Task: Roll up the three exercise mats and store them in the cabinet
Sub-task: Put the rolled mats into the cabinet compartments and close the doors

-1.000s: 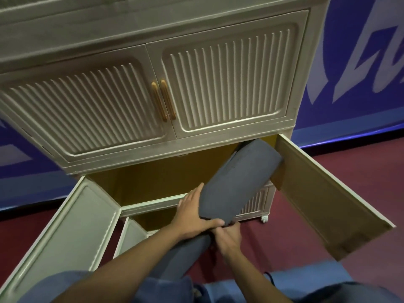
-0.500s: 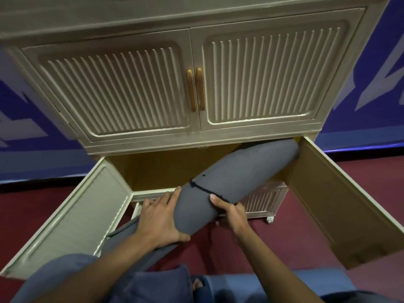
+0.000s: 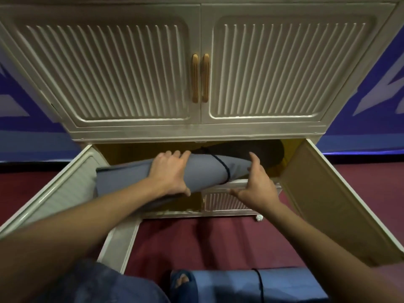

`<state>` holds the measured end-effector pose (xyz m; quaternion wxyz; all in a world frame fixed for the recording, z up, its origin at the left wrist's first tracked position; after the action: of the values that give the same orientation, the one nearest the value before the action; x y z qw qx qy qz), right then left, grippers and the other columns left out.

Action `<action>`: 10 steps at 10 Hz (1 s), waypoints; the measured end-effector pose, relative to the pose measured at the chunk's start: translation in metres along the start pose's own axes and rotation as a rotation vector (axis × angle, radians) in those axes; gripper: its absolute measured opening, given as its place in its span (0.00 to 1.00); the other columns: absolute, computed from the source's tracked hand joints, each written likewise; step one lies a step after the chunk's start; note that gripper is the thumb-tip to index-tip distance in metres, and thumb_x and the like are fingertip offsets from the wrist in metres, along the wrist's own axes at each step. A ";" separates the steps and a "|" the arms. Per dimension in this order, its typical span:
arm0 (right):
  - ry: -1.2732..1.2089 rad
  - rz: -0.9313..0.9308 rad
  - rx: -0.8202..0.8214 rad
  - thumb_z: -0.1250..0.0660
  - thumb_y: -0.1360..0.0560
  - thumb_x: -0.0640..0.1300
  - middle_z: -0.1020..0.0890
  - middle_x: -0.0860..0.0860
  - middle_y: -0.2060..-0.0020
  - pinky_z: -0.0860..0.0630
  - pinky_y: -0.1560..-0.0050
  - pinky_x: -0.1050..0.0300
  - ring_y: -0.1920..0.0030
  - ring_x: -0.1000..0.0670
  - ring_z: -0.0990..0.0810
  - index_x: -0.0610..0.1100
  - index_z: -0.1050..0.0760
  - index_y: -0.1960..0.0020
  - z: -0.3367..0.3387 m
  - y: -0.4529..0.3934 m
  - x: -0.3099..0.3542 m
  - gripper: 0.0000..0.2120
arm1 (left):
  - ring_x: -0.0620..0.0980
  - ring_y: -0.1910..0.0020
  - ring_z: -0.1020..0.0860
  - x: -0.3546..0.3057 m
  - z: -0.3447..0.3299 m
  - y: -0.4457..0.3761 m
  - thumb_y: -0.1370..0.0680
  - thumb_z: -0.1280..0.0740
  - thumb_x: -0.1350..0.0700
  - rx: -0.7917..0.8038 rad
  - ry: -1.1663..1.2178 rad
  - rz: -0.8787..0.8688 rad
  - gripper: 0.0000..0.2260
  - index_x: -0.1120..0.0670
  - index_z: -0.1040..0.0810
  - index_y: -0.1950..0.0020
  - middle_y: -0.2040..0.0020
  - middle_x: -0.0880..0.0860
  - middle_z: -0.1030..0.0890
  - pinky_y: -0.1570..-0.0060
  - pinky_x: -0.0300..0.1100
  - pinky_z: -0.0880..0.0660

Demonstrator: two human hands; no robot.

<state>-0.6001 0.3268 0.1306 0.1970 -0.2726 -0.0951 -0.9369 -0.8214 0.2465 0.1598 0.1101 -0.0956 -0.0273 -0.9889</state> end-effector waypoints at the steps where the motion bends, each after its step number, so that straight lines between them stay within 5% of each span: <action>1: 0.268 0.083 -0.014 0.18 0.35 0.56 0.35 0.47 0.26 0.28 0.32 0.38 0.28 0.41 0.32 0.52 0.59 0.18 -0.003 -0.018 -0.005 0.62 | 0.56 0.42 0.21 0.005 0.013 -0.021 0.39 0.24 0.28 0.004 -0.073 -0.061 0.50 0.51 0.35 0.25 0.39 0.53 0.20 0.45 0.49 0.26; 2: 0.463 0.129 -0.059 0.19 0.35 0.57 0.34 0.46 0.26 0.39 0.24 0.41 0.25 0.41 0.37 0.47 0.52 0.19 -0.001 -0.047 -0.004 0.57 | 0.56 0.46 0.19 0.016 0.014 -0.031 0.37 0.24 0.30 0.015 -0.074 -0.070 0.42 0.51 0.30 0.30 0.44 0.52 0.18 0.54 0.47 0.27; 4: 0.554 0.156 0.048 0.23 0.29 0.56 0.19 0.48 0.45 0.28 0.38 0.49 0.41 0.44 0.21 0.46 0.28 0.36 -0.024 -0.088 0.017 0.28 | 0.56 0.44 0.19 0.024 -0.017 -0.032 0.32 0.26 0.30 0.019 -0.062 -0.050 0.43 0.50 0.33 0.24 0.42 0.53 0.18 0.55 0.47 0.26; 5: 0.571 0.077 0.261 0.26 0.25 0.58 0.20 0.52 0.53 0.23 0.47 0.54 0.46 0.47 0.19 0.49 0.21 0.39 -0.037 -0.105 0.017 0.20 | 0.57 0.44 0.19 0.030 -0.022 -0.039 0.33 0.26 0.30 0.058 -0.013 -0.049 0.42 0.50 0.31 0.25 0.42 0.54 0.17 0.58 0.46 0.29; 6: 0.637 0.036 0.490 0.32 0.20 0.56 0.19 0.49 0.40 0.28 0.46 0.57 0.37 0.46 0.21 0.47 0.24 0.32 -0.044 -0.112 0.022 0.20 | 0.58 0.44 0.19 0.035 -0.025 -0.044 0.34 0.25 0.30 0.140 0.075 -0.046 0.38 0.52 0.27 0.32 0.42 0.54 0.17 0.59 0.46 0.30; 7: 0.783 0.110 0.484 0.35 0.18 0.50 0.21 0.46 0.36 0.30 0.45 0.55 0.33 0.43 0.23 0.43 0.24 0.32 -0.050 -0.125 0.018 0.18 | 0.57 0.44 0.19 0.033 -0.021 -0.044 0.34 0.26 0.29 0.139 0.071 -0.052 0.36 0.51 0.26 0.36 0.43 0.54 0.18 0.59 0.46 0.30; 9: 0.872 0.142 0.537 0.41 0.21 0.64 0.21 0.48 0.40 0.27 0.37 0.52 0.37 0.44 0.22 0.49 0.23 0.32 -0.052 -0.123 0.016 0.26 | 0.56 0.44 0.20 0.028 -0.019 -0.037 0.24 0.31 0.35 0.000 -0.080 0.052 0.25 0.51 0.28 0.37 0.44 0.52 0.19 0.53 0.49 0.35; 10: 1.554 0.545 0.443 0.50 0.21 0.64 0.21 0.42 0.33 0.30 0.30 0.42 0.32 0.38 0.24 0.42 0.25 0.29 -0.084 -0.156 -0.011 0.34 | 0.54 0.43 0.20 0.031 -0.036 -0.042 0.19 0.34 0.39 0.076 -0.001 0.081 0.19 0.52 0.25 0.38 0.43 0.52 0.19 0.54 0.46 0.36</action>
<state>-0.6973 0.4476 0.0441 0.4738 0.4792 -0.0452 -0.7375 -0.8675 0.2781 0.1291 0.1534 -0.0931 -0.0611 -0.9819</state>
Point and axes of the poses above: each hand's wrist, its own y-axis away from the middle knuckle, its own z-axis out of the back of the hand, x = y × z, the point moved 7 cm from there along -y, towards the middle knuckle
